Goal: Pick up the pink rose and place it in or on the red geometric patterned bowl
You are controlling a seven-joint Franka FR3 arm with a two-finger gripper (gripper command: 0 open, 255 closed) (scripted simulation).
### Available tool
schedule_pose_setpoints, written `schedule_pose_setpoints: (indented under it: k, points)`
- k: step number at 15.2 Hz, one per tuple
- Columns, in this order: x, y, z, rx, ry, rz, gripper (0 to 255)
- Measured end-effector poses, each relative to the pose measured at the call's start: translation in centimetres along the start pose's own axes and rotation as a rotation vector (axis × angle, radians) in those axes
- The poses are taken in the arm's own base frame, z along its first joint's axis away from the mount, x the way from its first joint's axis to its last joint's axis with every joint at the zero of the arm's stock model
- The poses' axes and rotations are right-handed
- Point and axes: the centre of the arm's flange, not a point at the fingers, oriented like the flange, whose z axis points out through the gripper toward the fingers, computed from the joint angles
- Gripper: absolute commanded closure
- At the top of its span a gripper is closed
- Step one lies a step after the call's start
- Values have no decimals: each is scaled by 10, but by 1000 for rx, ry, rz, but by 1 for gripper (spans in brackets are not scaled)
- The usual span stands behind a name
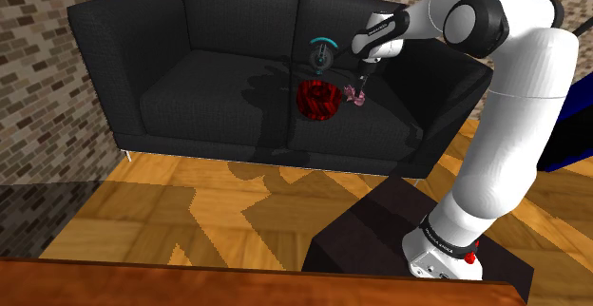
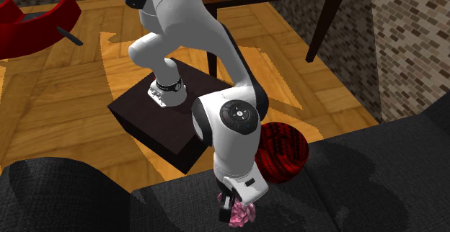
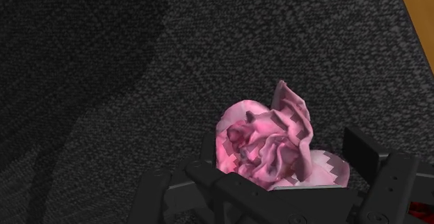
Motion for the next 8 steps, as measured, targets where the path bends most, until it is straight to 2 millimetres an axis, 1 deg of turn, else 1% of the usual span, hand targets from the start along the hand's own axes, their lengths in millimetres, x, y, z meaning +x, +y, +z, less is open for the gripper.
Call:
schedule_pose_setpoints:
  k: [3,4,8]
  points:
    - [0,0,1,0,0,0,0]
    - [0,0,1,0,0,0,255]
    - [-1,1,-1,-2,2,2,255]
